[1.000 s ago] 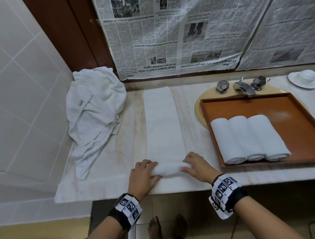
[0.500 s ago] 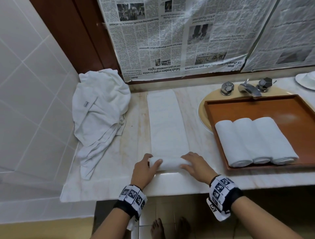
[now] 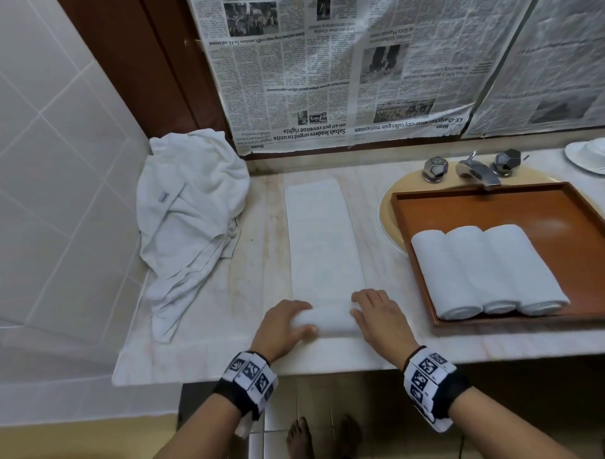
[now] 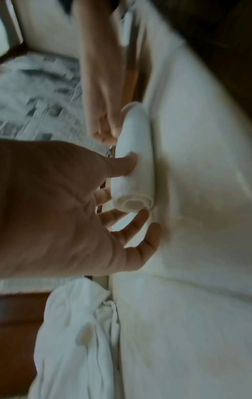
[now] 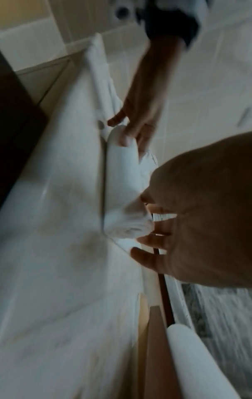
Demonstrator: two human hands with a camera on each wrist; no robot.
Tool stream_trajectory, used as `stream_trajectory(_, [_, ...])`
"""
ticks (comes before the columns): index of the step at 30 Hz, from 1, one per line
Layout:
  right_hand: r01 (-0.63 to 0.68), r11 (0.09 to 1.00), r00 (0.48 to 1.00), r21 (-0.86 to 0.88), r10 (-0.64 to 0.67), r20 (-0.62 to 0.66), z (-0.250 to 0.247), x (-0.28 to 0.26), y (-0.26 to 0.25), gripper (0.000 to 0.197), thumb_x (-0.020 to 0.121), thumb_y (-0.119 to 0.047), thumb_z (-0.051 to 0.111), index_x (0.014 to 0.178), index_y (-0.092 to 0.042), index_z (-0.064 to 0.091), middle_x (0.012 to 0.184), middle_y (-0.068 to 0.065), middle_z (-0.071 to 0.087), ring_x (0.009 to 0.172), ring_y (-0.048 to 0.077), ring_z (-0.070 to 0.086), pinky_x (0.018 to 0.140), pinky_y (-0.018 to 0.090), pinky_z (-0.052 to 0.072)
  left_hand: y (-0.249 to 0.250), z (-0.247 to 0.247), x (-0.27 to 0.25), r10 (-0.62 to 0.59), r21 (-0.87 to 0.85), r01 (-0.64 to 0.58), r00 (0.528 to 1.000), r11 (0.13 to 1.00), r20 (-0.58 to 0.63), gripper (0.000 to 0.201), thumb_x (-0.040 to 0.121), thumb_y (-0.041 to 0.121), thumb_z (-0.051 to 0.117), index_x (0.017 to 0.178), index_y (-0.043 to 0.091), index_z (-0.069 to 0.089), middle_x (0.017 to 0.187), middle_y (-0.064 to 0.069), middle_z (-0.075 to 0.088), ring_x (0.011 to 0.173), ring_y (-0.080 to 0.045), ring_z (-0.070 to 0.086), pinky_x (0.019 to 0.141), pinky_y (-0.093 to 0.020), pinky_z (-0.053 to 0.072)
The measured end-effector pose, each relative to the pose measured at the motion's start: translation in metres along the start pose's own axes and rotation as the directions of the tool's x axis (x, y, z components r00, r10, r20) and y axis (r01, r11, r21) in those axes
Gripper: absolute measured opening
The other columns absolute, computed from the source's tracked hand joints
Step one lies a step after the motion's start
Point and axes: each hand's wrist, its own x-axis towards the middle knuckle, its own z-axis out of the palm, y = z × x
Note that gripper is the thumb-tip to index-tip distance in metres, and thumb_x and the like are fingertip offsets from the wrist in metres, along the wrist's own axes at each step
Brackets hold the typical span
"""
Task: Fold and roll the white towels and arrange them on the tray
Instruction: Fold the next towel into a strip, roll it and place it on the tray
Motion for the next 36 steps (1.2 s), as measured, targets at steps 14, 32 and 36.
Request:
stream_trajectory(14, [-0.162,0.907,0.919,0.388,-0.005,0.394,-0.013,0.003,0.017,0.039,0.088,-0.058,0.063,0.109,-0.025,0.063,0.106,-0.01,0.064,0.099,0.011,0.056,0.088,0.026,0.043,0.0,0.016,-0.035,0.128,0.2,-0.102,0.984,0.974,-0.123,0.059,0.081,0.062,0.066,0.136,0.045,0.05,0.141,0.022,0.034,0.119,-0.009,0.036,0.093,-0.031,0.046])
stream_trajectory(32, [-0.132,0.932,0.957,0.336,0.032,0.288,-0.006,0.012,0.005,0.068,0.084,-0.075,0.041,0.11,-0.018,0.067,0.104,-0.005,0.059,0.098,0.014,0.051,0.088,0.029,0.04,0.017,0.006,-0.01,-0.074,-0.035,0.072,0.995,0.997,-0.065,0.056,0.091,0.062,0.057,0.138,0.033,0.049,0.13,0.006,0.048,0.109,-0.01,0.053,0.091,-0.024,0.045])
stream_trajectory(36, [-0.219,0.9,0.917,0.377,0.058,0.394,-0.016,0.018,0.004,0.043,0.095,-0.055,0.053,0.097,-0.014,0.065,0.102,-0.001,0.065,0.093,0.016,0.057,0.086,0.032,0.043,0.012,0.008,-0.014,0.008,0.085,-0.01,1.0,0.996,0.025,0.069,0.082,0.072,0.058,0.14,0.036,0.049,0.13,0.01,0.046,0.116,-0.011,0.05,0.097,-0.032,0.044])
